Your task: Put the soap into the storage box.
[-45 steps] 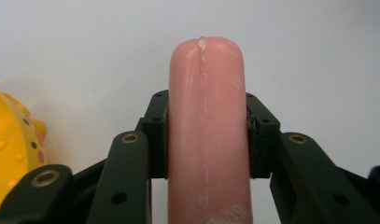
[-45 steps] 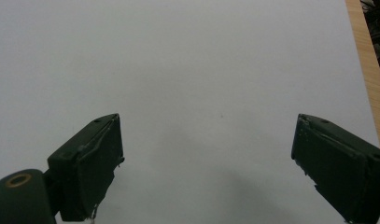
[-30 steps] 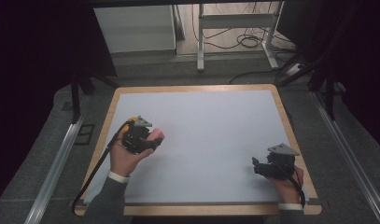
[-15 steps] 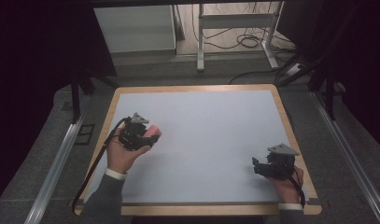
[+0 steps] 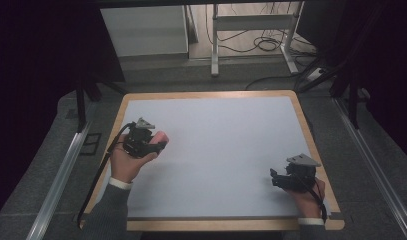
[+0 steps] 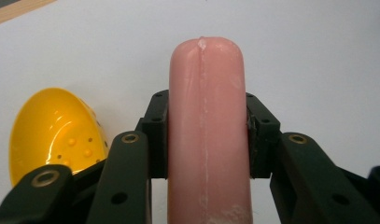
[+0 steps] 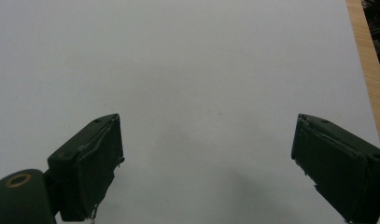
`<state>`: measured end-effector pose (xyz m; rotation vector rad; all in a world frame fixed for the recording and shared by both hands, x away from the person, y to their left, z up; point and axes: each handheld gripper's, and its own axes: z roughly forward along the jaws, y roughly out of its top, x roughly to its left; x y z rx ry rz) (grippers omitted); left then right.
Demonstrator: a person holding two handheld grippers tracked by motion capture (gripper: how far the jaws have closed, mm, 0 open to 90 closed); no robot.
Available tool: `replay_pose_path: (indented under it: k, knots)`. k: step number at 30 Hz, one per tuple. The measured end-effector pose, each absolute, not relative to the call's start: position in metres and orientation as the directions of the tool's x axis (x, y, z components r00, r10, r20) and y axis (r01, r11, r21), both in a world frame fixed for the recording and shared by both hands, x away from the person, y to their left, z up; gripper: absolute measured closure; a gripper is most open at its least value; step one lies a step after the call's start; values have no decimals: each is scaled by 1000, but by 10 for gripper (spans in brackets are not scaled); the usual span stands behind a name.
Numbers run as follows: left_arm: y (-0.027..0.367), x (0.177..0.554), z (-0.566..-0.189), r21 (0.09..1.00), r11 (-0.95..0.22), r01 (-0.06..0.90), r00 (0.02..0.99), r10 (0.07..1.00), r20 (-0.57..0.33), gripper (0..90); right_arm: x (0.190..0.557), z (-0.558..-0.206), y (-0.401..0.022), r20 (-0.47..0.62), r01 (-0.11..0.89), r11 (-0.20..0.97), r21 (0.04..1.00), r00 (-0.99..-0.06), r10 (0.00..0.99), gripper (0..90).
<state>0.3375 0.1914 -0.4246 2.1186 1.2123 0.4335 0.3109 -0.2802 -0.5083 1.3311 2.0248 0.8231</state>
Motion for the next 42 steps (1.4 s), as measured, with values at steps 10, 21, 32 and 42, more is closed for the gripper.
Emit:
replay_pose_path:
  k: [10,21,32,42]
  knots:
    - [200,343,-422,680,-338,651,492,870,-39,600,311,-508,-280,-129,577,315,754,-340,931,86]
    - [209,350,-422,676,-320,663,468,883,-41,601,311,-508,-280,-129,576,314,755,-340,932,86]
    - [216,354,-422,674,-310,670,451,891,-40,601,311,-508,-280,-128,578,314,753,-339,932,87]
    - [223,356,-421,672,-303,676,439,898,-37,601,311,-509,-280,-129,581,314,751,-338,932,86]
